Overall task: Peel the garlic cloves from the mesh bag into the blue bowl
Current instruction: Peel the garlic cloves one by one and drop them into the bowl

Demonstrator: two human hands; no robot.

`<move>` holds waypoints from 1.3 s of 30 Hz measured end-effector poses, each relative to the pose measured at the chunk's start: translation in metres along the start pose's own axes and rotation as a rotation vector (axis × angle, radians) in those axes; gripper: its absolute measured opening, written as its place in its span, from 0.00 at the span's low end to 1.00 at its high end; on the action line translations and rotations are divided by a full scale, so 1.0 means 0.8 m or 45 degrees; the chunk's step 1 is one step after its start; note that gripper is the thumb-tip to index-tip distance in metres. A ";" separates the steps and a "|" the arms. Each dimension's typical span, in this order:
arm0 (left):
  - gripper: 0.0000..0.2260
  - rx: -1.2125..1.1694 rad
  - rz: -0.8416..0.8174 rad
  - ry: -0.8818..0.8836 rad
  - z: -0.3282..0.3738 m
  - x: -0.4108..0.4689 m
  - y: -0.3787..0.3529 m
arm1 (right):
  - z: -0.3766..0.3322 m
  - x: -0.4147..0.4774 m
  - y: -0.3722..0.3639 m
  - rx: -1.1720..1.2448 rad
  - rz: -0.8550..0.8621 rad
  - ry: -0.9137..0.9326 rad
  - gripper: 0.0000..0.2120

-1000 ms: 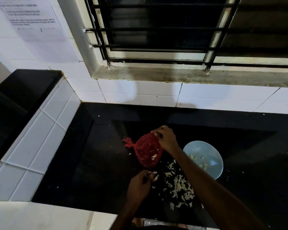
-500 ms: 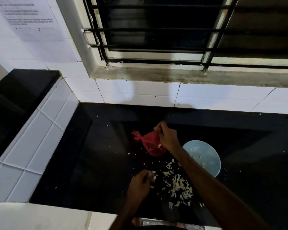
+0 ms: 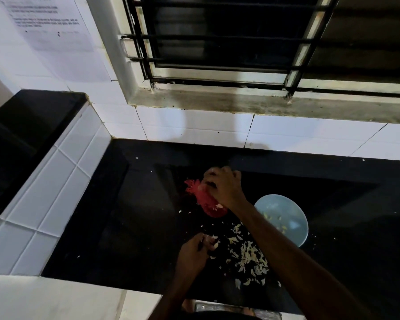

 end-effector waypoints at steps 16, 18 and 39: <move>0.12 -0.017 -0.002 0.007 0.001 0.009 0.002 | -0.011 0.011 0.013 0.654 -0.075 -0.082 0.14; 0.12 -0.019 0.006 0.005 0.003 0.010 0.001 | -0.009 0.010 0.016 0.689 -0.033 -0.130 0.13; 0.11 0.048 0.056 0.002 0.007 0.016 0.004 | 0.026 -0.214 -0.016 0.502 -0.165 -0.665 0.07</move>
Point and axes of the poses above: each hand's wrist, its own x-axis towards the middle knuckle, its own y-axis out of the back of the hand, z = x × y, the point moved 4 cm from there along x, towards the middle knuckle, and after that the axes turned 4 degrees about z, right-handed, at the moved point
